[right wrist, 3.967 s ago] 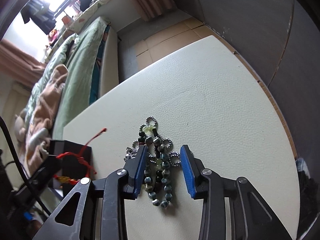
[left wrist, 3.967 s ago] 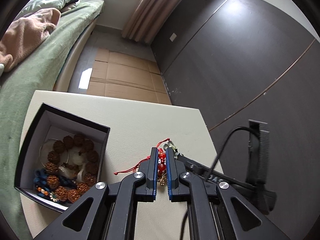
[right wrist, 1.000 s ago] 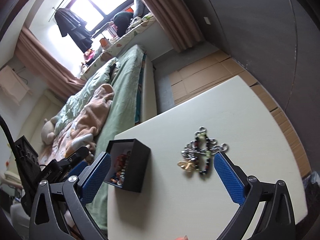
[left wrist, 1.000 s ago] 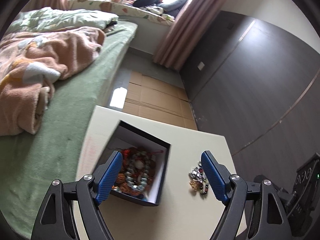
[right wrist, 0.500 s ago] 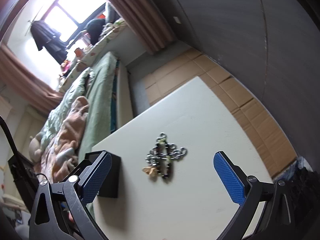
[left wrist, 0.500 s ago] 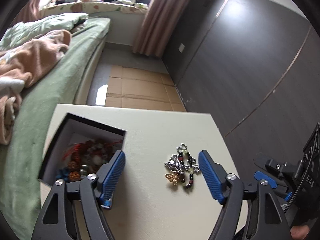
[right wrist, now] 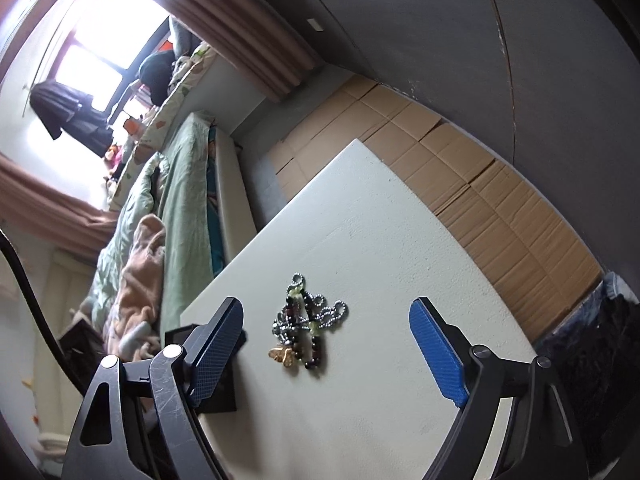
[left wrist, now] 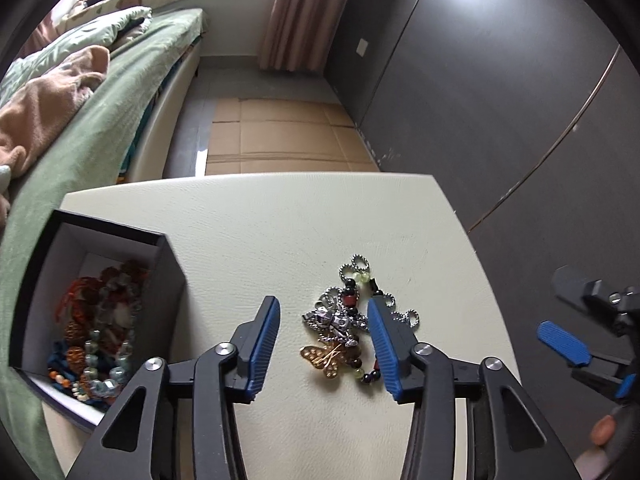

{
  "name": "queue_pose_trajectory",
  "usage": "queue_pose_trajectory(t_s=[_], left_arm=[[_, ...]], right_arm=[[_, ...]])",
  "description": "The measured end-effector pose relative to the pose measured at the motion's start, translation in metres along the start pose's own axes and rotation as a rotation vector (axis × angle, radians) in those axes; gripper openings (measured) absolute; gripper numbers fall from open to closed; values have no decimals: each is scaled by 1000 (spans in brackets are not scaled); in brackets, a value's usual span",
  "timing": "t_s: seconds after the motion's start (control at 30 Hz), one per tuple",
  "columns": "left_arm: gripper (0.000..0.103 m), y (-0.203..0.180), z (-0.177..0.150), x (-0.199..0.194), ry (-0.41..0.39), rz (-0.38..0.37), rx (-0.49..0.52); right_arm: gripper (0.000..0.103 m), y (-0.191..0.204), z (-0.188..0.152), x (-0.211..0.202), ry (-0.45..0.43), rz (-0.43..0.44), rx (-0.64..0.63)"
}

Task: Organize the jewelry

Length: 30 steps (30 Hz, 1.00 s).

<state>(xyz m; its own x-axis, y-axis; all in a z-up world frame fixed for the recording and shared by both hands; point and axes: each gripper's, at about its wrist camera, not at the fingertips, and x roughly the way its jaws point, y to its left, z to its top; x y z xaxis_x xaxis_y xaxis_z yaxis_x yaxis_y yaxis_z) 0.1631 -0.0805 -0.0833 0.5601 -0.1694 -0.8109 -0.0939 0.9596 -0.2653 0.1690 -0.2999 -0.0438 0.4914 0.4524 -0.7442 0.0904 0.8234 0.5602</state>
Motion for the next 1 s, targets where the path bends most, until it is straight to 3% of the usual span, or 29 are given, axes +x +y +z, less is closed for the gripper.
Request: queue_pose_trajectory(t_s=[0.43, 0.57, 0.7, 0.73, 0.77, 0.83, 1.0], left_arm=[[46, -1, -5, 35, 80, 6, -21], [45, -7, -10, 37, 63, 25, 13], [38, -1, -8, 37, 66, -1, -11], [31, 2, -7, 35, 64, -10, -24], [9, 4, -6, 32, 58, -26, -35], [0, 7, -2, 27, 69, -44, -43], [0, 13, 2, 20, 61, -63, -62]], right_arm=[[87, -17, 11, 2, 15, -9, 59], [87, -16, 10, 3, 23, -10, 55], [87, -15, 9, 5, 29, -17, 50], [87, -15, 8, 5, 29, -18, 49], [87, -15, 8, 5, 29, -20, 48], [87, -15, 7, 5, 30, -24, 42], [87, -12, 5, 6, 35, -38, 22]])
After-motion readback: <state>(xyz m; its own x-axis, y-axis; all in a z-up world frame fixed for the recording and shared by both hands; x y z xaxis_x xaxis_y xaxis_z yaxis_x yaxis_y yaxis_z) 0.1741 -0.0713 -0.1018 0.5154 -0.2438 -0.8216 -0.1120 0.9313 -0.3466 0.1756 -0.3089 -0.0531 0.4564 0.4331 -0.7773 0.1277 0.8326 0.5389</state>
